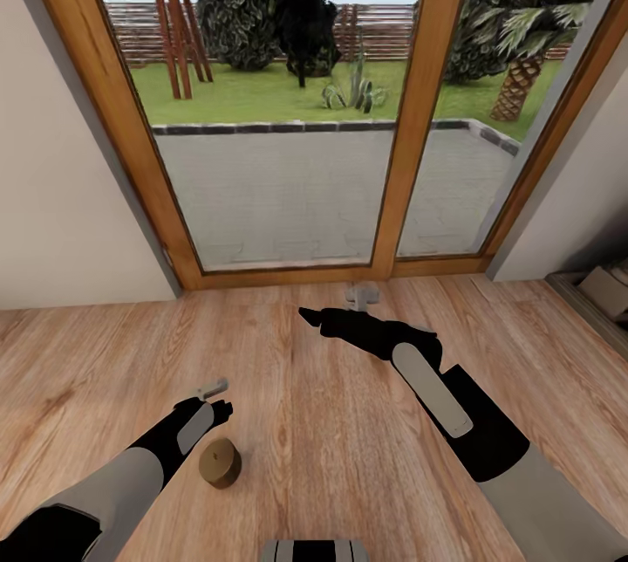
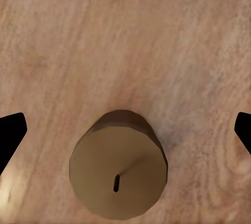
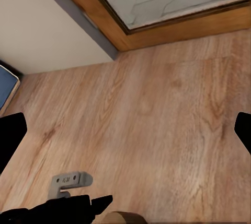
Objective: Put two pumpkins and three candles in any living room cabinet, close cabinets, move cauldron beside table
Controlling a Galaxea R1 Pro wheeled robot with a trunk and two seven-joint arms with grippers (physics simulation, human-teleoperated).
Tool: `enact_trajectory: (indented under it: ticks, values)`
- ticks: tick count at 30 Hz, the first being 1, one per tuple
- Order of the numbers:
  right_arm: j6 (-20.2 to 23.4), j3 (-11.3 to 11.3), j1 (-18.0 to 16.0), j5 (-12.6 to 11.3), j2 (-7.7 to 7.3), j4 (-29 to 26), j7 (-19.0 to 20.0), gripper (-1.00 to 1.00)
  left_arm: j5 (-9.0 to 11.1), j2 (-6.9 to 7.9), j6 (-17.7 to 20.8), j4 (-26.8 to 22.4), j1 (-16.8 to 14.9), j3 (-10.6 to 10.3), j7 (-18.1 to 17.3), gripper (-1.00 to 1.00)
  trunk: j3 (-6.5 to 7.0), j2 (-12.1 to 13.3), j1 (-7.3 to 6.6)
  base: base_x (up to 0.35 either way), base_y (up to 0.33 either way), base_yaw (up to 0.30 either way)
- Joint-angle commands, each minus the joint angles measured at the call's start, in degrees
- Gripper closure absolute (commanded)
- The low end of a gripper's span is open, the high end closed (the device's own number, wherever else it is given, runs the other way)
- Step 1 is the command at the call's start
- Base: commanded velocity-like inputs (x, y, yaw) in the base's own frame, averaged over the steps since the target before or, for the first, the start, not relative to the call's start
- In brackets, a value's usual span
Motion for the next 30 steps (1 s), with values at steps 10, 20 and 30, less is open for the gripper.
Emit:
enact_trajectory:
  ticks: [10,20,30]
  values:
    - [0.0,0.1,-0.1,-0.7,-0.04,-0.3,-0.5,-1.0,0.5,0.06,0.0,-0.2,0.0,-0.5,0.4,-1.0,-2.27,-0.2,0.24,0.0,0.0,0.0]
    - [0.9,0.0,-0.2,-0.9,-0.22,-5.4,10.2,-1.0,0.4,0.06,0.0,-0.2,0.0,-0.5,0.4,-1.0,-3.38,-0.2,0.37,0.0,0.0,0.0]
    - [0.6,0.0,-0.2,-0.9,-1.73,-5.6,12.9,-1.0,0.5,0.06,-0.1,-0.2,0.0,-0.5,0.4,-1.0,-4.71,-0.3,0.53,0.0,0.0,0.0]
